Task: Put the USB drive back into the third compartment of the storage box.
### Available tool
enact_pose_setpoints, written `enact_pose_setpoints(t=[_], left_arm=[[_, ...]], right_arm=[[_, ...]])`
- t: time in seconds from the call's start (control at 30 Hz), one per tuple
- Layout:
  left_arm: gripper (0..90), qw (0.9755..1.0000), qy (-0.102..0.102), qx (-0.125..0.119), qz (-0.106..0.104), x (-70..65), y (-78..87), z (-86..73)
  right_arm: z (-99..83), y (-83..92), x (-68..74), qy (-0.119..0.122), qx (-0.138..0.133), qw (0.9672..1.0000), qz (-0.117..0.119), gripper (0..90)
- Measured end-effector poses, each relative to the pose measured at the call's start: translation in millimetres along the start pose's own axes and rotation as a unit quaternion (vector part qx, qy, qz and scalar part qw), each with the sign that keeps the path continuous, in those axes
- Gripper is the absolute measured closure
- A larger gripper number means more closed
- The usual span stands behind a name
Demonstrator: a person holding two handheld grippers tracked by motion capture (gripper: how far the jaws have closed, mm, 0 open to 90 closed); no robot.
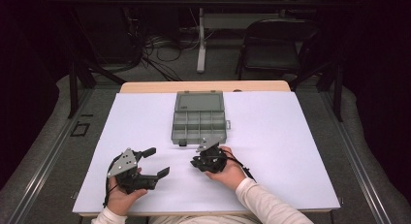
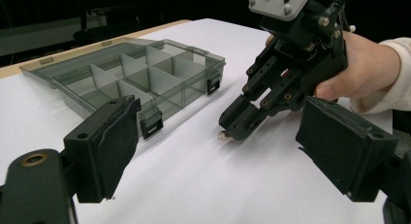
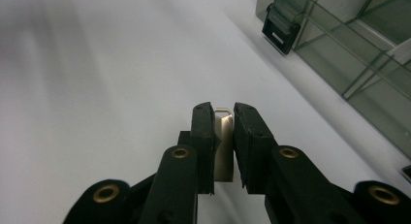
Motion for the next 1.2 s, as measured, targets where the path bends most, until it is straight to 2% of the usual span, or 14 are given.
enact_pose_setpoints(t=[0.37,1.2], left_arm=[[14.8,1.0000,0.000,0.001,-0.001,0.1,-0.2,-0.2],[15.0,1.0000,0.001,0.004,0.000,1.0,-0.4,-0.6]], right_arm=[[17.6,16.4,-11.9,-0.003,-0.013,0.9999,-0.008,79.1],[39.9,33.0,-34.1,-0.014,-0.021,0.9994,-0.024,79.1]])
Point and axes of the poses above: each handheld gripper's, and its own axes: y roughly backward along the jaws, z roughly out of its top, x roughly to its left, the point moved 4 cm from there along -y, roughly forward along the jaws, and after that the axes turned 3 degrees about -x, right-handed, at the moved point
